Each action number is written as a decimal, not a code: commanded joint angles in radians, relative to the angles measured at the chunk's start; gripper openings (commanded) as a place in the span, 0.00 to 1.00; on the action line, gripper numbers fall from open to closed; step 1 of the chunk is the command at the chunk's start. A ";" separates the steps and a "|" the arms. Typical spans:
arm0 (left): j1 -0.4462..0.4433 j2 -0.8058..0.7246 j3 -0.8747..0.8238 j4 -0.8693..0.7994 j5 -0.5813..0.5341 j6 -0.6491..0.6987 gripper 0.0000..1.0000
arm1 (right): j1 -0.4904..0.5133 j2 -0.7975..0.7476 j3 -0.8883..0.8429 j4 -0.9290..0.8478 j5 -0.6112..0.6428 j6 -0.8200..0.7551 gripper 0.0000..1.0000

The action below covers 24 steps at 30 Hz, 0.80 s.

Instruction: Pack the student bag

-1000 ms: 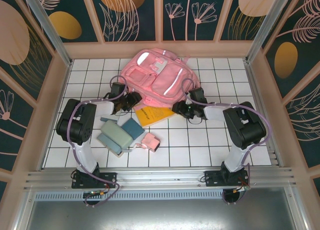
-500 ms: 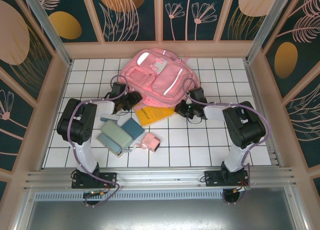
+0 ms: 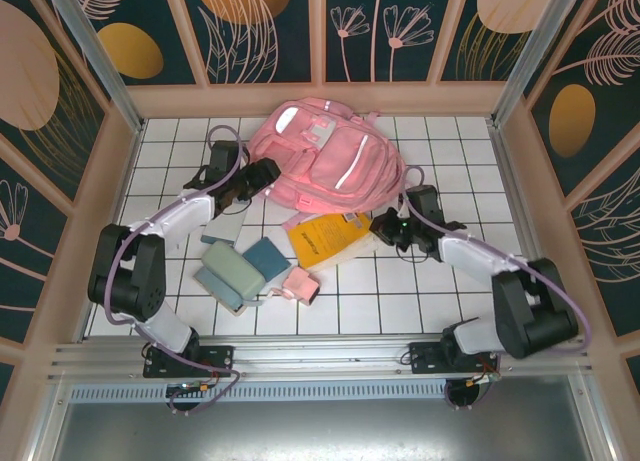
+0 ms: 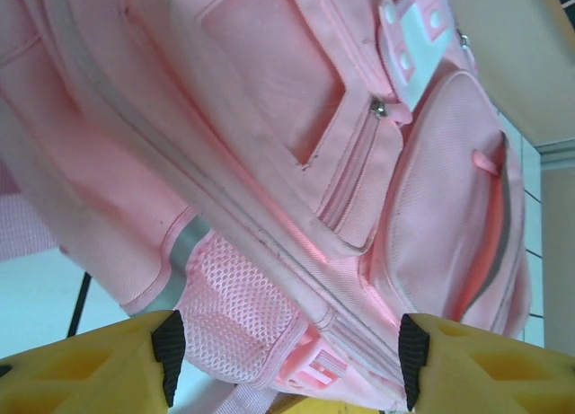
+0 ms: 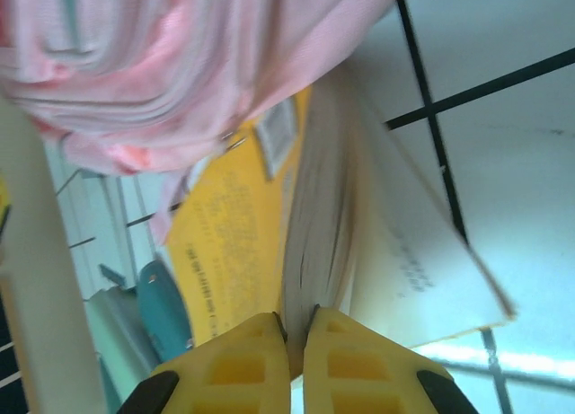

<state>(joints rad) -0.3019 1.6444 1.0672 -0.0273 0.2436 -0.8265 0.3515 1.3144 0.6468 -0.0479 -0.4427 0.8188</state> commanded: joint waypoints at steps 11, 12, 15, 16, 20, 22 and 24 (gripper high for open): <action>-0.097 -0.023 0.051 -0.100 0.069 0.145 0.71 | -0.060 -0.289 0.152 -0.264 0.070 -0.160 0.00; -0.100 -0.027 0.054 -0.100 0.085 0.151 0.71 | -0.064 -0.293 0.166 -0.271 0.058 -0.168 0.00; -0.112 -0.045 0.056 -0.100 0.120 0.183 0.71 | -0.067 -0.296 0.214 -0.279 -0.006 -0.197 0.00; -0.116 -0.054 0.051 -0.089 0.130 0.193 0.70 | -0.068 -0.298 0.227 -0.283 -0.015 -0.205 0.00; -0.125 -0.059 0.025 -0.003 0.268 0.227 0.68 | -0.069 -0.298 0.278 -0.295 -0.086 -0.265 0.00; -0.125 -0.068 -0.020 0.099 0.350 0.234 0.67 | -0.072 -0.293 0.301 -0.288 -0.157 -0.289 0.00; -0.125 -0.079 -0.061 0.194 0.405 0.232 0.66 | -0.072 -0.290 0.330 -0.294 -0.202 -0.308 0.00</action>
<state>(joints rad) -0.4232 1.5940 1.0550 0.0093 0.5064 -0.6289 0.2874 1.0424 0.9035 -0.3695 -0.5152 0.5735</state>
